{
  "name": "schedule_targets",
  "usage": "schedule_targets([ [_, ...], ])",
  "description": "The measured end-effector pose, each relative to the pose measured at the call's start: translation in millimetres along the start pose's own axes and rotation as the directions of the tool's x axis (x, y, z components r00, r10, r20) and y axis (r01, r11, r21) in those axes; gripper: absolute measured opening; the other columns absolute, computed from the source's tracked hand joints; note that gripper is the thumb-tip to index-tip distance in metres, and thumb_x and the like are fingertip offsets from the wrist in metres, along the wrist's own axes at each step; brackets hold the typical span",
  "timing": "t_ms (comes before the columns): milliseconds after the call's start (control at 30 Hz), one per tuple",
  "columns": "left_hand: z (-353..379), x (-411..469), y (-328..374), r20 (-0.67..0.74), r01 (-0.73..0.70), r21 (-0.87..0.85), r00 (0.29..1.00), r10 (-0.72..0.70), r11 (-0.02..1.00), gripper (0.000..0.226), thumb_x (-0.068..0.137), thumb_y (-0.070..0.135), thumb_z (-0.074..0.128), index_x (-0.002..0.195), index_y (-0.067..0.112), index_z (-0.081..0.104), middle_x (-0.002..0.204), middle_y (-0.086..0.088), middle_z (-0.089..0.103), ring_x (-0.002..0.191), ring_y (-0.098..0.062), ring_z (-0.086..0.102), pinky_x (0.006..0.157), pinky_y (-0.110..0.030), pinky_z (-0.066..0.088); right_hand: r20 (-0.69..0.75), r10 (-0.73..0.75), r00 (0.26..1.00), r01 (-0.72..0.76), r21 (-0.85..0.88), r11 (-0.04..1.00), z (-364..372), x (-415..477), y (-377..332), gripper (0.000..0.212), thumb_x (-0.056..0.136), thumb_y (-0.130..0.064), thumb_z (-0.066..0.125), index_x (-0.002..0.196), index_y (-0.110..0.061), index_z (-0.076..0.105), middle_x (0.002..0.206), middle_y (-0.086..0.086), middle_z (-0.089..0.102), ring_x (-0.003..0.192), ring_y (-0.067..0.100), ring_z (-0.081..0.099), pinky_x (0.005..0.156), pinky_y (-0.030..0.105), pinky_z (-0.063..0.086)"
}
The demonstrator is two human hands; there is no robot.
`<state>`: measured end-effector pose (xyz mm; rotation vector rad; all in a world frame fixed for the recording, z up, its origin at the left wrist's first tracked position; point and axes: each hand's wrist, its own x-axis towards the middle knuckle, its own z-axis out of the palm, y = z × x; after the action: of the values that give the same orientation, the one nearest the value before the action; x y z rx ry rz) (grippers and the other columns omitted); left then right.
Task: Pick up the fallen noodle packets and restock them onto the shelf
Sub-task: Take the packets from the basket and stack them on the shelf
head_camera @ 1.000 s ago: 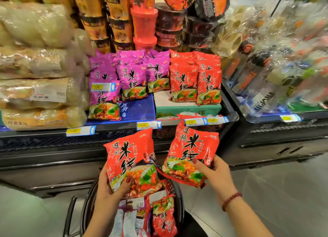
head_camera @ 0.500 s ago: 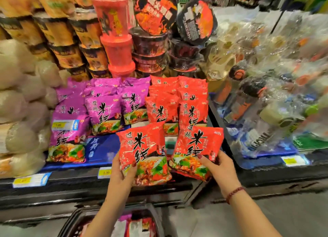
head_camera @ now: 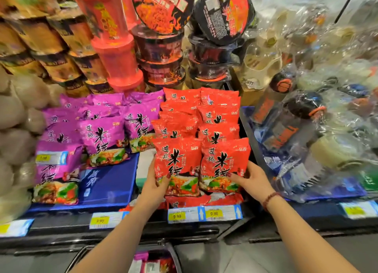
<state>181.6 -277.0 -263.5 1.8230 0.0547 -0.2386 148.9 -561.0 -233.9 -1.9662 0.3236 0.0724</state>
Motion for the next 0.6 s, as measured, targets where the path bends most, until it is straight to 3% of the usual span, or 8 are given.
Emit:
schedule_targets([
  [67, 2.2, 0.4, -1.4, -0.041, -0.025, 0.074, 0.999, 0.028, 0.997, 0.075, 0.096, 0.021, 0.058, 0.144, 0.056, 0.012, 0.144, 0.010, 0.044, 0.119, -0.018, 0.056, 0.105, -0.040, 0.044, -0.024, -0.015, 1.000, 0.012, -0.090, 0.996, 1.4, -0.3, 2.0, 0.036, 0.081, -0.016, 0.077, 0.110, -0.026, 0.058, 0.098, -0.015, 0.064, 0.096, 0.009, 0.064, 0.081, 0.024, 0.048],
  [100, 3.6, -1.3, 0.0, -0.058, -0.039, 0.103, 0.997, 0.046, 0.994, 0.081, 0.095, 0.022, 0.059, 0.144, 0.058, 0.007, 0.143, 0.012, 0.043, 0.096, -0.018, 0.063, 0.093, -0.038, 0.051, -0.051, -0.037, 0.998, 0.029, -0.137, 0.990, 3.1, -1.0, 2.4, 0.044, 0.080, -0.017, 0.077, 0.118, -0.025, 0.055, 0.100, -0.015, 0.062, 0.100, 0.012, 0.063, 0.082, 0.025, 0.045],
  [167, 6.9, -5.2, 1.3, -0.119, -0.068, 0.189, 0.989, 0.091, 0.980, 0.091, 0.093, 0.017, 0.063, 0.142, 0.060, -0.002, 0.142, 0.012, 0.038, 0.068, -0.010, 0.054, 0.072, -0.030, 0.052, -0.162, -0.070, 0.984, 0.047, -0.144, 0.989, 9.7, -4.9, 3.8, 0.079, 0.078, -0.016, 0.079, 0.143, -0.022, 0.034, 0.110, -0.015, 0.056, 0.102, 0.005, 0.058, 0.084, 0.024, 0.042],
  [233, 7.8, -9.0, -0.2, -0.196, -0.170, 0.306, 0.952, 0.236, 0.937, 0.097, 0.088, 0.017, 0.069, 0.142, 0.056, -0.002, 0.155, 0.008, 0.022, 0.115, -0.007, 0.053, 0.099, -0.035, 0.048, -0.317, -0.188, 0.930, 0.125, -0.208, 0.970, 17.4, -12.1, 9.6, 0.102, 0.075, -0.016, 0.081, 0.151, -0.023, 0.012, 0.133, -0.003, 0.045, 0.120, 0.012, 0.051, 0.095, 0.032, 0.045],
  [300, 7.9, -7.5, -5.2, -0.109, -0.325, 0.502, 0.895, 0.432, 0.801, 0.105, 0.079, 0.028, 0.078, 0.147, 0.052, 0.003, 0.161, 0.012, 0.001, 0.149, -0.010, 0.010, 0.119, -0.040, 0.021, -0.344, -0.459, 0.819, 0.282, -0.454, 0.845, 22.5, -15.0, 19.0, 0.101, 0.073, -0.012, 0.081, 0.148, -0.024, 0.016, 0.150, 0.013, 0.025, 0.138, 0.029, 0.032, 0.107, 0.045, 0.039],
  [367, 8.5, -1.8, -12.2, 0.103, -0.466, 0.681, 0.825, 0.556, 0.565, 0.118, 0.066, 0.042, 0.086, 0.151, 0.048, 0.005, 0.163, 0.012, -0.005, 0.151, -0.018, -0.002, 0.119, -0.045, 0.015, -0.194, -0.657, 0.729, 0.391, -0.669, 0.632, 22.9, -12.8, 27.2, 0.095, 0.069, -0.013, 0.084, 0.145, -0.023, 0.028, 0.152, 0.018, 0.020, 0.142, 0.037, 0.021, 0.110, 0.050, 0.032],
  [433, 11.3, 2.6, -11.3, 0.248, -0.489, 0.798, 0.799, 0.548, 0.352, 0.126, 0.058, 0.052, 0.087, 0.153, 0.043, 0.004, 0.164, 0.006, -0.001, 0.150, -0.023, -0.005, 0.121, -0.049, 0.010, -0.064, -0.671, 0.739, 0.380, -0.782, 0.493, 21.4, -12.8, 26.1, 0.101, 0.064, -0.036, 0.087, 0.147, -0.026, 0.030, 0.154, 0.016, 0.020, 0.144, 0.038, 0.014, 0.113, 0.052, 0.025],
  [600, 14.8, 20.9, 1.7, 0.308, -0.473, 0.855, 0.793, 0.526, 0.212, 0.120, 0.060, 0.065, 0.078, 0.155, 0.036, 0.010, 0.162, -0.002, 0.009, 0.149, -0.033, 0.007, 0.120, -0.050, 0.005, 0.107, -0.516, 0.850, 0.354, -0.842, 0.407, 16.4, -2.5, 16.2, 0.131, 0.055, -0.065, 0.079, 0.154, -0.024, 0.005, 0.158, 0.014, 0.012, 0.145, 0.036, 0.010, 0.119, 0.045, 0.000],
])
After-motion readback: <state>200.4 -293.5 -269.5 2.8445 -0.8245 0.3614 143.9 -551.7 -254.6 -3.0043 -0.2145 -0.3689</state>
